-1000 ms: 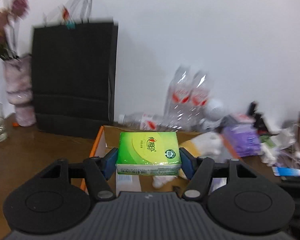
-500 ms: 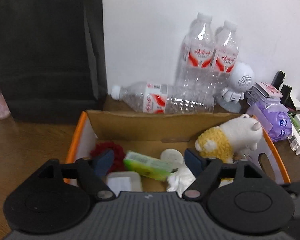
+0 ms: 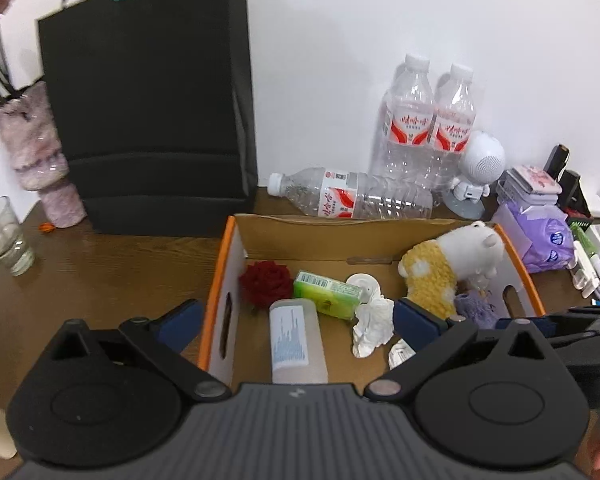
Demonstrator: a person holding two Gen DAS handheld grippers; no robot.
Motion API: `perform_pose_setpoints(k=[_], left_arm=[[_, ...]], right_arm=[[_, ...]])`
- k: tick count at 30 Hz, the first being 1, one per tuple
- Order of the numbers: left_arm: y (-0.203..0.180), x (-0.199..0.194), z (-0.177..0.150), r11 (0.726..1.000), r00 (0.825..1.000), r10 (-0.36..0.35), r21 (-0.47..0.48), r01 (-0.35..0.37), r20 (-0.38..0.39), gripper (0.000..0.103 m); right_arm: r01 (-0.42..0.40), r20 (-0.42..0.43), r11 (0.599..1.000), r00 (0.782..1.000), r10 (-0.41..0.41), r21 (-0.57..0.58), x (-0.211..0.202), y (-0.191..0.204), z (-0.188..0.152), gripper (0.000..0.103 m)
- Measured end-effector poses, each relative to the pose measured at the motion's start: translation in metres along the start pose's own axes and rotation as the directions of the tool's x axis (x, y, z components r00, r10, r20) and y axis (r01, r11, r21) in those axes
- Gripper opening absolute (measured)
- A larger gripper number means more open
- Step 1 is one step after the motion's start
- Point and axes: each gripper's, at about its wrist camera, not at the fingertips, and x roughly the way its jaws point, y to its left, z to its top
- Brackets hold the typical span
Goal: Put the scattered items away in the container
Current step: 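Open both tools to release the pack and tissue into the box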
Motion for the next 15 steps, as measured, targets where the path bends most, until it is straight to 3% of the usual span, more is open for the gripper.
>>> perform_pose_setpoints(k=[5, 15], left_arm=[[-0.007, -0.039, -0.01, 0.999, 1.0, 0.003, 0.045, -0.004, 0.025, 0.103], [-0.011, -0.105, -0.023, 0.999, 0.993, -0.002, 0.047, -0.004, 0.118, 0.103]], right_arm=[[0.017, 0.061, 0.999, 0.998, -0.019, 0.035, -0.048, -0.003, -0.004, 0.067], [0.043, 0.164, 0.999, 0.986, -0.042, -0.003, -0.128, 0.015, -0.023, 0.073]])
